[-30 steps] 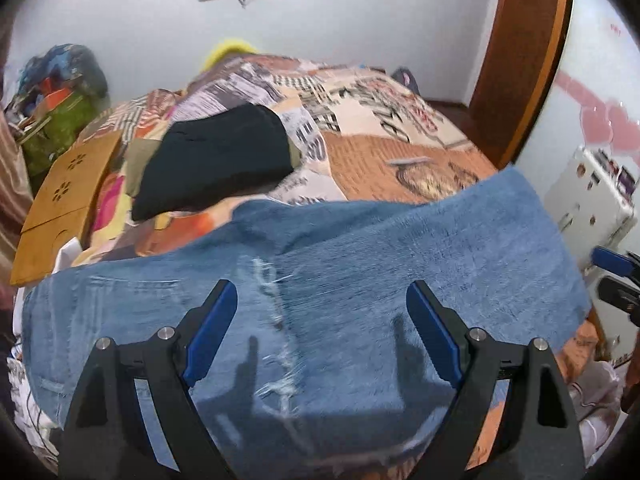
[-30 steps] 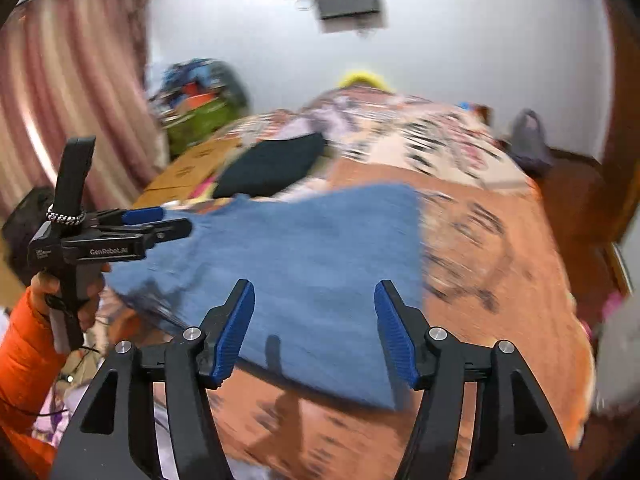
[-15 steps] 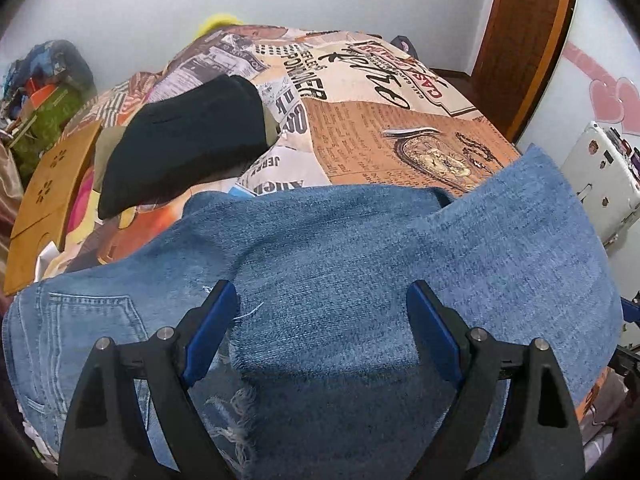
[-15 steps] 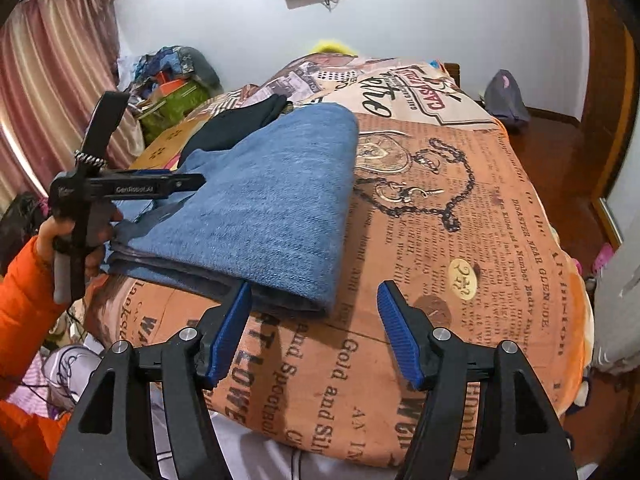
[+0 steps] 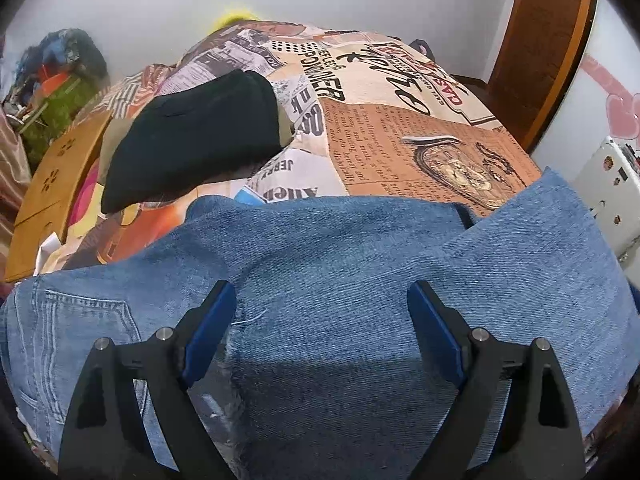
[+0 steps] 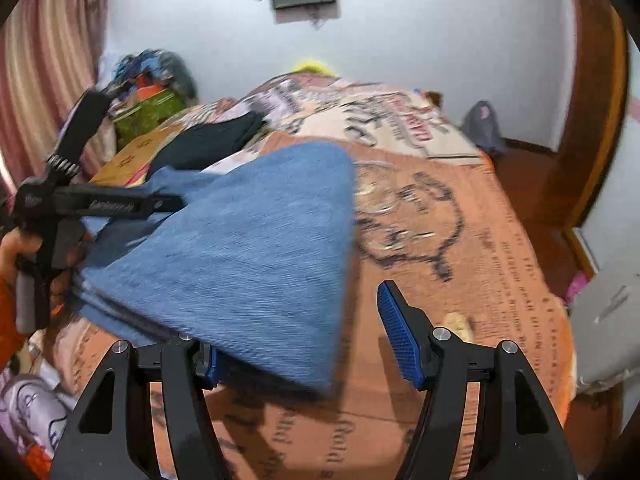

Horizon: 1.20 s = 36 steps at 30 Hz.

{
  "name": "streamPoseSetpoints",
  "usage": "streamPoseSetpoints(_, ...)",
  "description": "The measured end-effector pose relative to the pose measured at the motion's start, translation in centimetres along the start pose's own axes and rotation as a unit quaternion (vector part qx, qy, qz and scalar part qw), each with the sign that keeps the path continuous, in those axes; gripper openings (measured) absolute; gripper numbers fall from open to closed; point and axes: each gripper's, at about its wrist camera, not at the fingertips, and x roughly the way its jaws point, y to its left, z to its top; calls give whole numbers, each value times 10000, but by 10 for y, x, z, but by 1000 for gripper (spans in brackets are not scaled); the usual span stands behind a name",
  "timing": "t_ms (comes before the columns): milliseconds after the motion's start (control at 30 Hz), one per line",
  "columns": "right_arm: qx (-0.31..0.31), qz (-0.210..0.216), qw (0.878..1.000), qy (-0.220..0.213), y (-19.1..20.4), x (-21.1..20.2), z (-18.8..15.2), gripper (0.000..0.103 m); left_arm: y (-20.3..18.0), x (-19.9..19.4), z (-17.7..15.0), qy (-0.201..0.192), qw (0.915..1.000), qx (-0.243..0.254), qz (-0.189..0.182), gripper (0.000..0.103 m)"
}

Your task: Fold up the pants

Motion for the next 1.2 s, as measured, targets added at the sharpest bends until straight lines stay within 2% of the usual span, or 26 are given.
streamPoseSetpoints(67,124,-85,9999,-86,-12,-5,1,65,4,2,0,9,10000,-51,42,89)
streamPoseSetpoints(133,249,32,9997,-13,-20,-6,1,65,9,3,0,39,9999,-113,73,89)
streamPoseSetpoints(300,178,370,9987,301,-29,-17,-5,65,22,-1,-3,-3,9987,-4,518,88)
streamPoseSetpoints(400,104,575,9973,435,-35,-31,-7,65,37,-10,-4,29,9988,-168,462,82)
streamPoseSetpoints(500,88,529,9975,449,-43,-48,-9,65,41,-26,-7,-110,9989,-216,403,81)
streamPoseSetpoints(600,186,452,9985,254,-50,-62,-1,65,34,-43,-9,-280,9992,-138,251,81)
streamPoseSetpoints(700,323,561,9979,-42,-52,-63,15,65,22,-53,-11,-383,9992,2,119,82)
streamPoseSetpoints(767,275,674,9972,-186,-47,-54,28,62,13,-56,-13,-418,9990,130,71,82)
streamPoseSetpoints(800,189,768,9966,-231,-42,-46,36,52,8,-56,-14,-404,9990,208,48,82)
streamPoseSetpoints(833,123,863,9959,-221,-38,-38,43,47,5,-55,-15,-384,9989,259,43,82)
streamPoseSetpoints(900,-12,1257,9920,-95,-27,-13,58,33,0,-48,-16,-295,9989,367,78,82)
streamPoseSetpoints(967,-191,1484,9887,69,-17,12,69,29,-2,-40,-18,-185,9989,404,132,82)
streamPoseSetpoints(1033,-357,1469,9882,236,-11,34,74,29,-1,-29,-21,-42,9992,375,150,82)
streamPoseSetpoints(1167,-619,1325,9860,803,-12,81,70,29,5,-19,-23,51,9998,168,-77,83)
streamPoseSetpoints(1200,-672,1325,9840,982,-14,91,65,25,7,-17,-25,74,9998,112,-142,83)
